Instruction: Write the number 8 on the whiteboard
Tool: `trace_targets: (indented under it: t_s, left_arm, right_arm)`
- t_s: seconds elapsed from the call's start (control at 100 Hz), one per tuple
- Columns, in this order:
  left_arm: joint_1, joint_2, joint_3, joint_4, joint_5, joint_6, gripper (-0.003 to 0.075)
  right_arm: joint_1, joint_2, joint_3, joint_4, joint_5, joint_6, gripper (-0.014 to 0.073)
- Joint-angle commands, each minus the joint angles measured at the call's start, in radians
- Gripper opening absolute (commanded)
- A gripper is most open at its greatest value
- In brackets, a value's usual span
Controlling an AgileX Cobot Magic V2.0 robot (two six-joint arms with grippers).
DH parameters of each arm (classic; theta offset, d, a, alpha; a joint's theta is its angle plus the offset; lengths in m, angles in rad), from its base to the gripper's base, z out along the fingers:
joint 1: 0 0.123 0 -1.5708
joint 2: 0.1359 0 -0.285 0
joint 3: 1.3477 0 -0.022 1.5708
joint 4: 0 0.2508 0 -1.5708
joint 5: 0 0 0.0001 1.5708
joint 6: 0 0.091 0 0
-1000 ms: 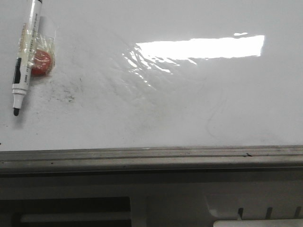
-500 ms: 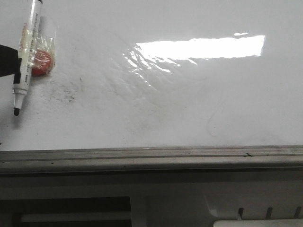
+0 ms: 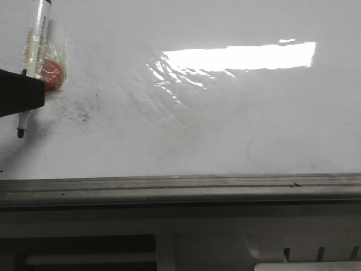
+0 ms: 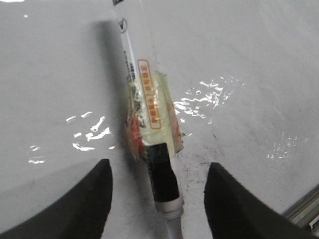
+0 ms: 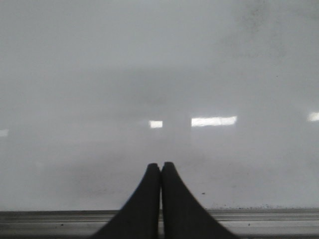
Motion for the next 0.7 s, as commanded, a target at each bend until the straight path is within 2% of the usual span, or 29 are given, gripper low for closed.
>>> trace_targets:
  t_s: [0.0,0.11,0.2,0.34,0.43,0.54,0.69]
  left_arm:
    - [-0.006,0.014,-0.029,-0.008,-0.061,-0.013,0.0256]
    - [-0.006,0.023,-0.029,-0.008,-0.061,-0.013,0.0086]
    - [-0.006,0.023,-0.029,-0.008,-0.061,-0.013,-0.0019]
    - [-0.006,0.023,-0.029,0.007,-0.061,-0.013,-0.0020]
    - [-0.006,0.023,-0.029,0.055,-0.070,-0.013,-0.0020]
    - [-0.006,0.023,-0.029,0.210,-0.119,-0.013,-0.0020]
    - [-0.046,0.023,-0.029,0.385,-0.194,-0.015,-0.0020]
  right_arm:
    - [0.001,0.020,-0.026,0.006,-0.113,-0.007,-0.0063]
    - [0.020,0.020,-0.029,0.037,-0.153,-0.007,-0.0063]
    - [0.079,0.020,-0.029,0.044,-0.148,-0.007,-0.0063]
    - [0.198,0.028,-0.032,0.044,-0.142,-0.007,-0.0063]
    - [0.268,0.053,-0.056,0.044,-0.089,-0.021,-0.0063]
    - [0.345,0.111,-0.105,0.044,0.012,-0.100,-0.0063]
    - [0.459,0.201,-0.182,0.044,0.074,-0.156,-0.0061]
